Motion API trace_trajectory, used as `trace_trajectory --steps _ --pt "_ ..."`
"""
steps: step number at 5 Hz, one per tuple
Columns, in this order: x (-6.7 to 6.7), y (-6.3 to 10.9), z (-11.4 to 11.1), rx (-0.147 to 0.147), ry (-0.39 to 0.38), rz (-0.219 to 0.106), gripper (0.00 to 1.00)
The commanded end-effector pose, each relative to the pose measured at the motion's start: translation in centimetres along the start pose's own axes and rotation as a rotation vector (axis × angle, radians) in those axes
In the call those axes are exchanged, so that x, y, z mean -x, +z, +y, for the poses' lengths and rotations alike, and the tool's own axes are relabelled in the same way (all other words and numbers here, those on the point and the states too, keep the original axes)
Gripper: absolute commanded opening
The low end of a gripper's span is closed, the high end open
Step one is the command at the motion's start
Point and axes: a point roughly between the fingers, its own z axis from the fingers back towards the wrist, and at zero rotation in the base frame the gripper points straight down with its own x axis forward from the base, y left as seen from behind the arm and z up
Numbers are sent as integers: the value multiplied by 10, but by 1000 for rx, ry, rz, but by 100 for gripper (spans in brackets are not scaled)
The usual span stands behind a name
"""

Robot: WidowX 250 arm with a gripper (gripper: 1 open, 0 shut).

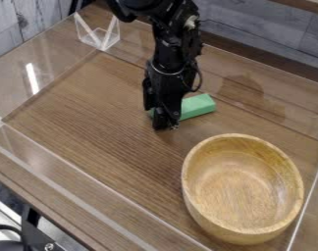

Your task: Put green stick into wooden bowl

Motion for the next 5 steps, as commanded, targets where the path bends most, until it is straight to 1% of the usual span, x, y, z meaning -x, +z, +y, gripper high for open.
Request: trace_trajectory --steps 1,2,3,4,5 --pt "-2 18 7 -18 35 -47 0" --pt "-1 26 7 -16 61 -55 0" --pt "-2 40 11 -37 97 -69 0" --pt "-4 67 18 -87 146 -100 0" --pt "-12 93 6 -105 157 -137 0"
